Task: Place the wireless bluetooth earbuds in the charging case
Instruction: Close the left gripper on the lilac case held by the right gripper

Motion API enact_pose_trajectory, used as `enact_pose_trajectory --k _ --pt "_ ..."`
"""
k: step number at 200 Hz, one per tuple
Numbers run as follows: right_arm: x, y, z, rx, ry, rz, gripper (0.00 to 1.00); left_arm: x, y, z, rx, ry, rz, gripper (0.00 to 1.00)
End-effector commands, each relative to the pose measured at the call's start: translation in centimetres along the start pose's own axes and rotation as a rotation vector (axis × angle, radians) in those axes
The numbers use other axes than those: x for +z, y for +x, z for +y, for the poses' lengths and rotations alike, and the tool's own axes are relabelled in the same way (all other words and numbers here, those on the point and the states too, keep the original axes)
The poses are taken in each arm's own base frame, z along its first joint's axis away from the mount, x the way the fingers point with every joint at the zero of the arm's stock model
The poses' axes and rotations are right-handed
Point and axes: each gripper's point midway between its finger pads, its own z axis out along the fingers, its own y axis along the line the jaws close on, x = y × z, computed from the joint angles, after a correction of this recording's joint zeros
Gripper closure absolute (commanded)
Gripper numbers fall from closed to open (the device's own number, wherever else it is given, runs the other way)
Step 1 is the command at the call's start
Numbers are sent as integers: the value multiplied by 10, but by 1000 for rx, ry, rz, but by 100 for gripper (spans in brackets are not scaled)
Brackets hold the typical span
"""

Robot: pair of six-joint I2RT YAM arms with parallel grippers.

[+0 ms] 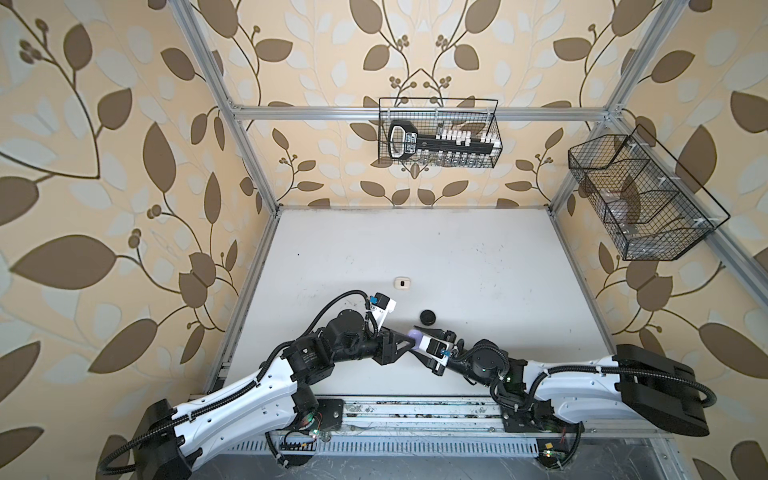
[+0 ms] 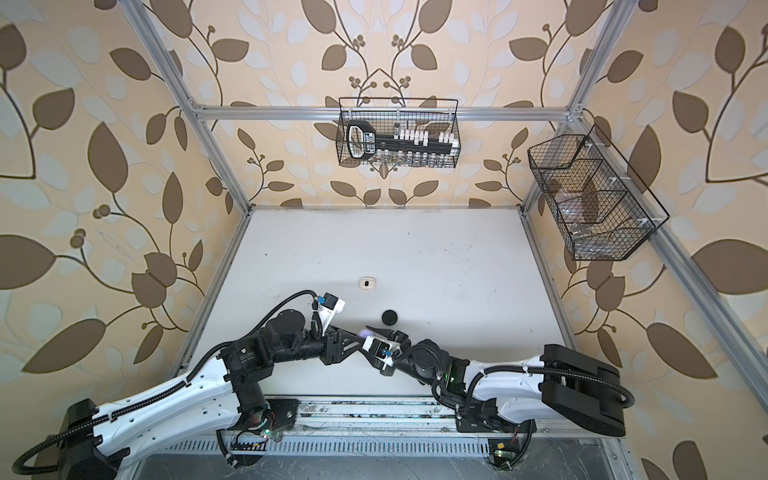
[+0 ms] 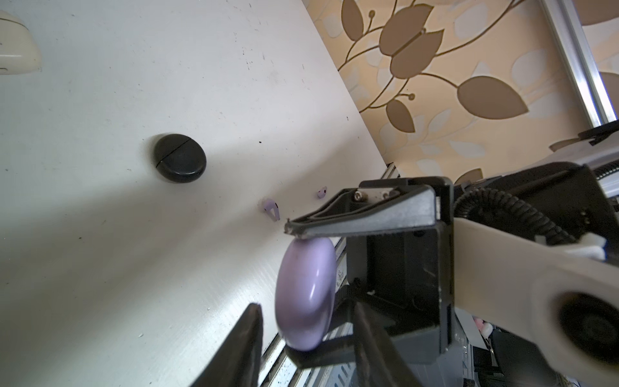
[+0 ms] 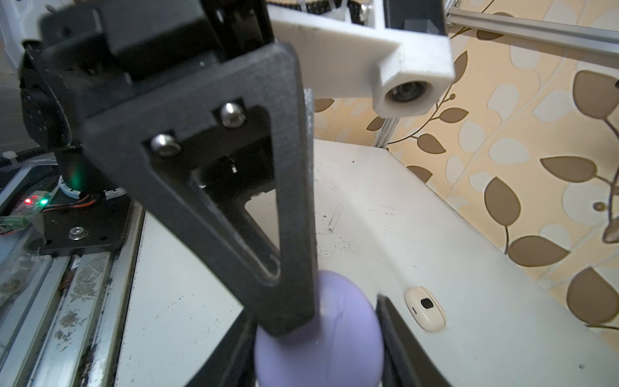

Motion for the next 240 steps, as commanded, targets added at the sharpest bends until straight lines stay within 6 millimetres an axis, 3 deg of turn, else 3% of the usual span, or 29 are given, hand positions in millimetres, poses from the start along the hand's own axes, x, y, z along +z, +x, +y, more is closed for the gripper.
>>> enact_pose_trajectory --k 1,153,240 --pt "2 -17 3 -60 -24 -60 69 -5 -9 -18 32 42 -8 57" --pt "13 -29 4 -167 -47 -78 77 -5 -6 -23 33 76 1 66" --pt "11 -29 1 -148 -66 -87 76 -5 -8 -24 35 80 -3 81"
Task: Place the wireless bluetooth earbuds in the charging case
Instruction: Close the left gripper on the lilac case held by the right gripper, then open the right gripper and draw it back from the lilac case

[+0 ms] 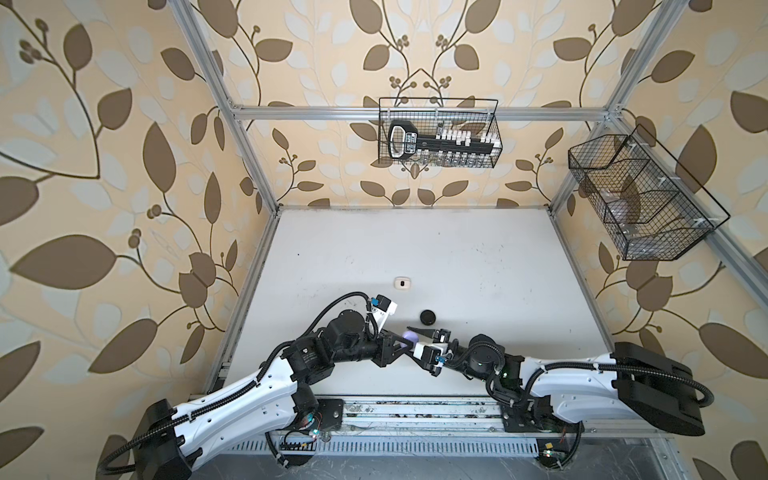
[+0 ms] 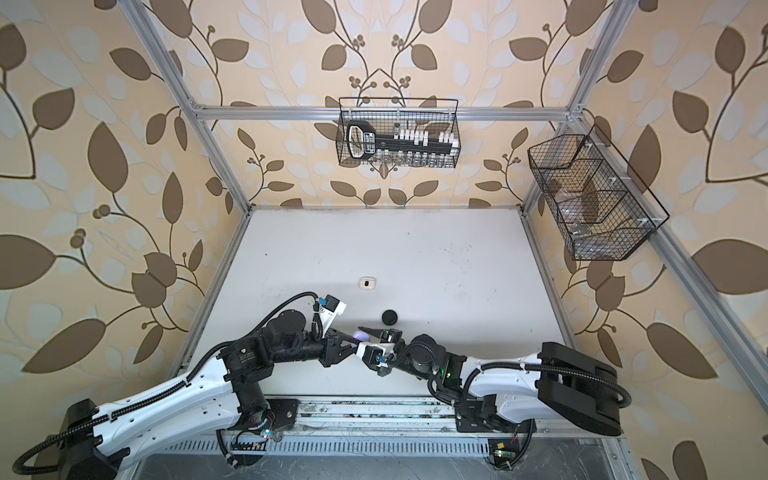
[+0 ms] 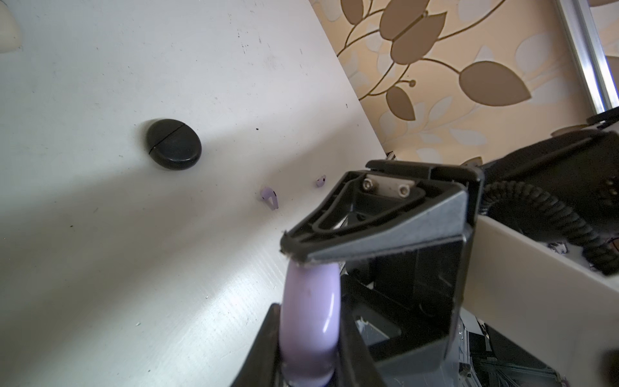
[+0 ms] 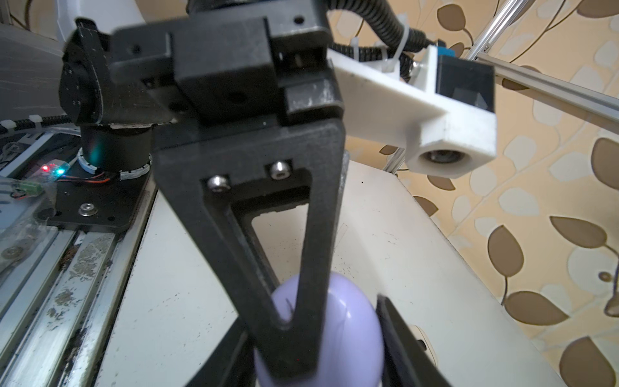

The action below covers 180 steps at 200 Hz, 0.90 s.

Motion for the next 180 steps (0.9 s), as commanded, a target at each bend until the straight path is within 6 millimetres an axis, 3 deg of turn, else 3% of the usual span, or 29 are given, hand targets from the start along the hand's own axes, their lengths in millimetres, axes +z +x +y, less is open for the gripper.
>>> enact_pose_trajectory --k 1,14,20,42,52,92,122,161,180 --pt "3 -18 -7 -10 7 -53 76 -4 -14 -23 33 67 -35 82" --pt "3 -19 -5 3 -5 -58 71 -3 -15 -23 34 64 -35 93" --pt "4 -20 -6 17 -3 -59 65 -2 -16 -21 31 55 -35 97" --pt "1 -24 -5 65 -17 -73 41 -2 -21 -15 40 21 -64 100" --pt "-2 -25 -4 95 -25 -77 35 -3 -24 -12 48 2 -88 100" --pt "-31 -22 -1 221 -24 -94 31 -11 -43 -1 125 -69 -212 100" --pt "-57 -29 -24 390 75 -133 22 -12 -52 17 222 -154 -294 100" --pt "-76 -18 -54 577 239 -115 18 -2 -41 -3 332 -21 -251 100" --pt "-77 -11 -53 614 243 -106 19 0 -37 -5 372 8 -255 100"
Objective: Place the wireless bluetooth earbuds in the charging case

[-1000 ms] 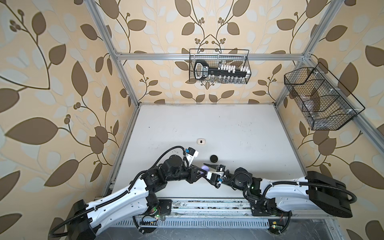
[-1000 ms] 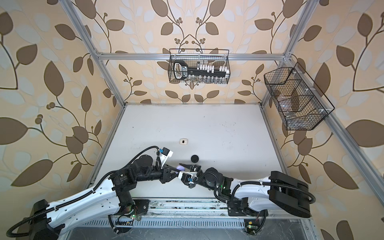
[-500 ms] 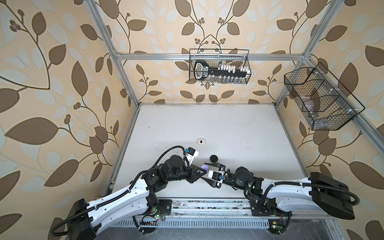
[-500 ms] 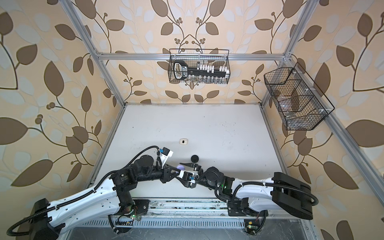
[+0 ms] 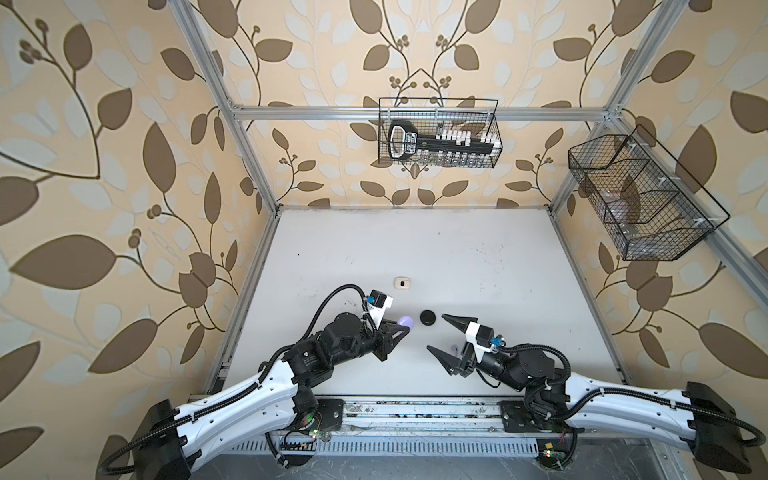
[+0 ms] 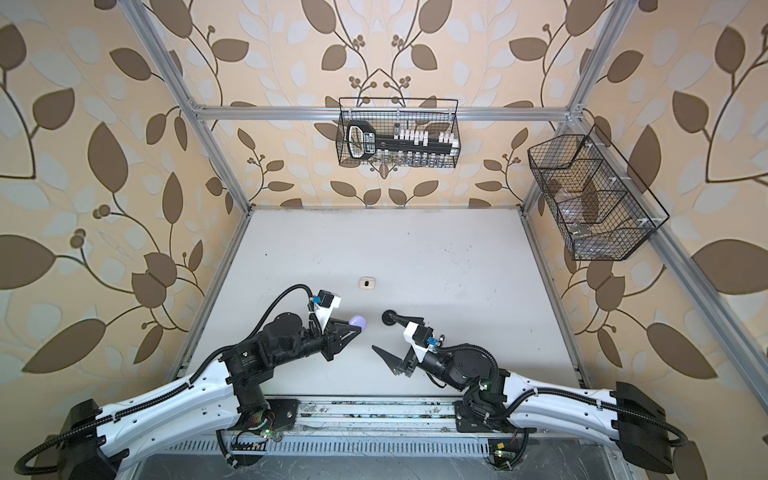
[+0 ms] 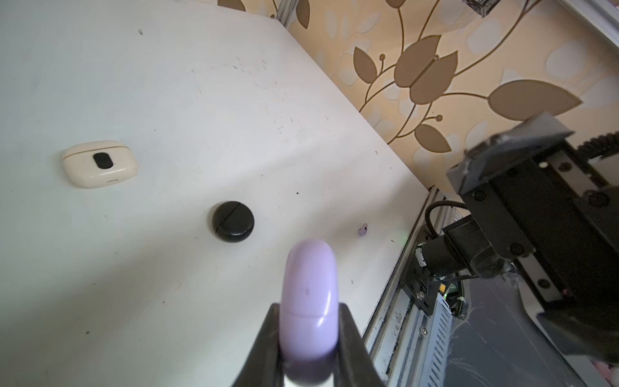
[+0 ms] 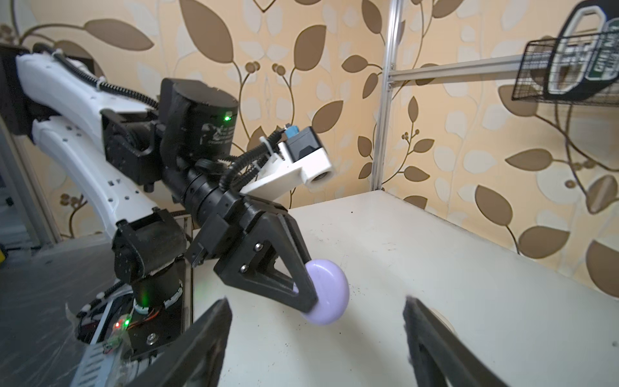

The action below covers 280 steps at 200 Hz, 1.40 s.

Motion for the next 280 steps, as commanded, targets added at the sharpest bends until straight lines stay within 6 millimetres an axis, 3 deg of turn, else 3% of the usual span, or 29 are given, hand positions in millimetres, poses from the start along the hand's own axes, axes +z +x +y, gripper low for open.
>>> enact_pose_trajectory --k 1,47,81,159,203,280 --pt "-4 25 -16 94 84 72 19 -1 -11 -22 115 111 -72 100" --pt "7 42 3 110 -7 149 24 -6 -3 -41 201 238 -71 100" --pt "17 44 11 138 -39 171 28 -11 2 -53 245 310 -71 100" --pt "21 35 1 162 22 160 37 -13 11 -62 280 371 -47 100" --pt "23 40 -11 172 80 178 40 -16 14 -71 297 417 -40 100" --pt "19 33 -22 267 127 167 47 -12 19 -71 319 419 -17 100"
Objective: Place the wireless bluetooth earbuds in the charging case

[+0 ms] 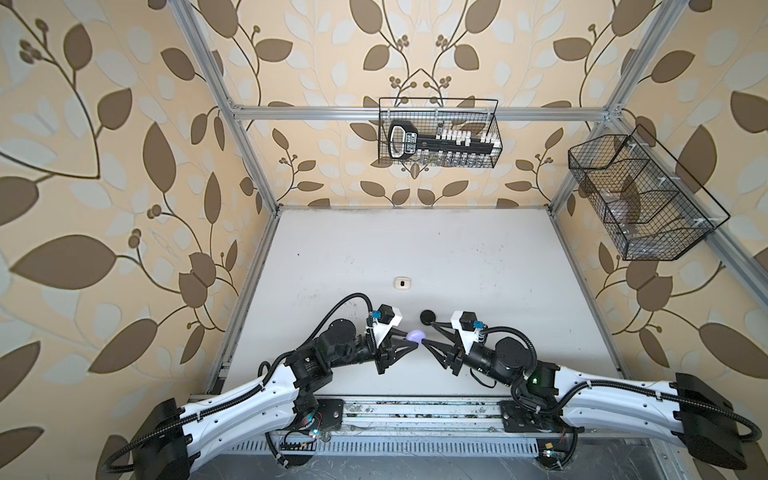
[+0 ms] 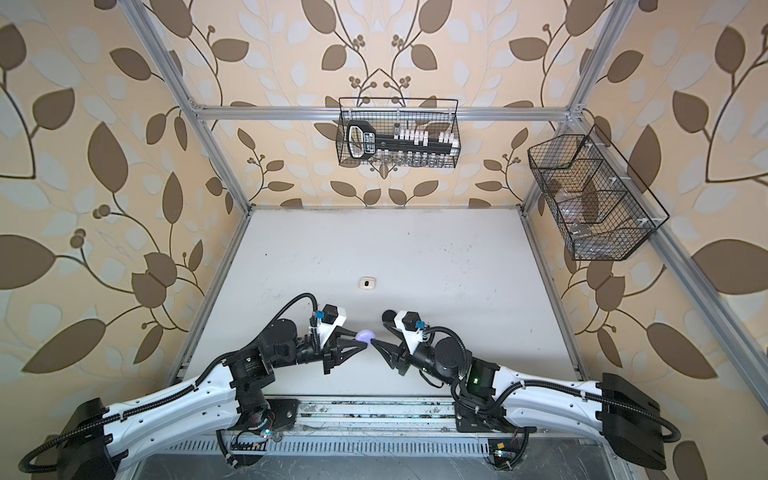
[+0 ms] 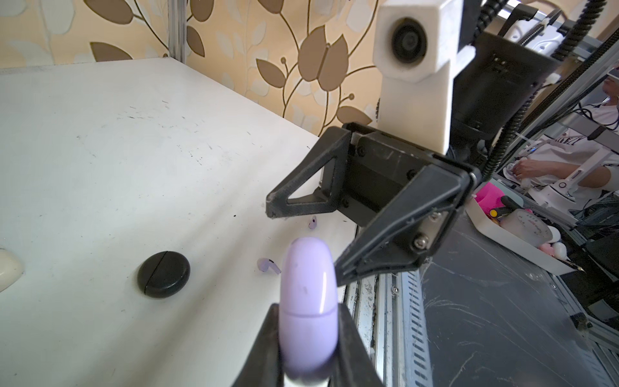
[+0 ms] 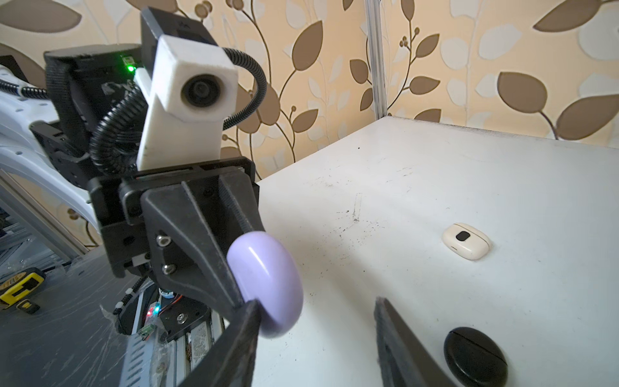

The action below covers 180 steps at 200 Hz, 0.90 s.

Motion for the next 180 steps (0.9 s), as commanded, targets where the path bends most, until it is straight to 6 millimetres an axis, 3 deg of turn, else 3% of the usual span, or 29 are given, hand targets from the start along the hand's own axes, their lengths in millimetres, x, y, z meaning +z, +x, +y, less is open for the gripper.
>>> enact_pose_trajectory --k 1,100,148,180 --pt "0 -19 -16 53 89 -44 47 1 -1 -28 57 135 4 100" --pt "-2 -18 -32 123 190 -9 44 -3 -7 -36 91 169 -34 100" --pt "-29 -15 -70 287 429 8 40 -20 -46 1 24 -102 -195 100" --pt "-52 10 -90 399 567 70 44 -32 -82 22 -110 -281 -244 100"
